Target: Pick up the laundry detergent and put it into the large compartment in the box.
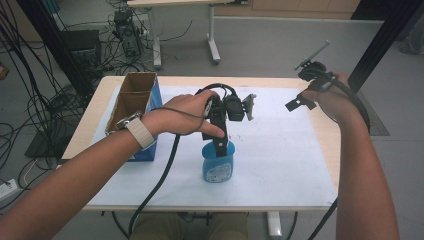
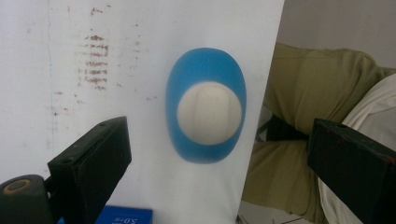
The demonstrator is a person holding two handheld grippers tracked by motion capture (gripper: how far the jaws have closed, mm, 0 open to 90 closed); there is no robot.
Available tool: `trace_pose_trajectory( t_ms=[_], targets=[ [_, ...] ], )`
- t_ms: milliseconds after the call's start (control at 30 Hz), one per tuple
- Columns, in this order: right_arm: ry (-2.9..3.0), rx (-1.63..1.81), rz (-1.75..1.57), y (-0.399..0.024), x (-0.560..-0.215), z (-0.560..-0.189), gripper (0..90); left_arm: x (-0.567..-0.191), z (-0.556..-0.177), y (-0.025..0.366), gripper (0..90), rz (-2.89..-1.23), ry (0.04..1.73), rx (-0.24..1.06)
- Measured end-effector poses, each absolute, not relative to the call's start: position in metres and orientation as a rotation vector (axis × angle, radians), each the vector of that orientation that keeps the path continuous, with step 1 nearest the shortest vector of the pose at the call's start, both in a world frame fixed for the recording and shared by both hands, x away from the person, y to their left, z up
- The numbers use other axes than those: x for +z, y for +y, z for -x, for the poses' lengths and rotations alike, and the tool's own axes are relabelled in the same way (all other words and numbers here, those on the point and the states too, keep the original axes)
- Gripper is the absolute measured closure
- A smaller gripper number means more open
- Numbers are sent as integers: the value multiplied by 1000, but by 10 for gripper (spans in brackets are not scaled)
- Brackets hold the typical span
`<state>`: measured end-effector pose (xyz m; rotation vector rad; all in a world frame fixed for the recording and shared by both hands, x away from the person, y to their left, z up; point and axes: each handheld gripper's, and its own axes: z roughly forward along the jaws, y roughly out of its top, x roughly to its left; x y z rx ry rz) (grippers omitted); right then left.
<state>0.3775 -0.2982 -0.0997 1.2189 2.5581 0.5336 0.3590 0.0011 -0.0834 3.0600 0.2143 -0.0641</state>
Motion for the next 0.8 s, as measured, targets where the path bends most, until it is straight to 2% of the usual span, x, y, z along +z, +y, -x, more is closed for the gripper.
trace_pose_trajectory(
  t_ms=[500,800],
  targets=[
    [2557,534,-1217,-299,-99,-377,108,-84,-358,2,67,-3055,221,-60],
    [2558,534,-1220,-298,-101,-378,108,-98,-358,0,67,-3069,219,-66]
  ],
)
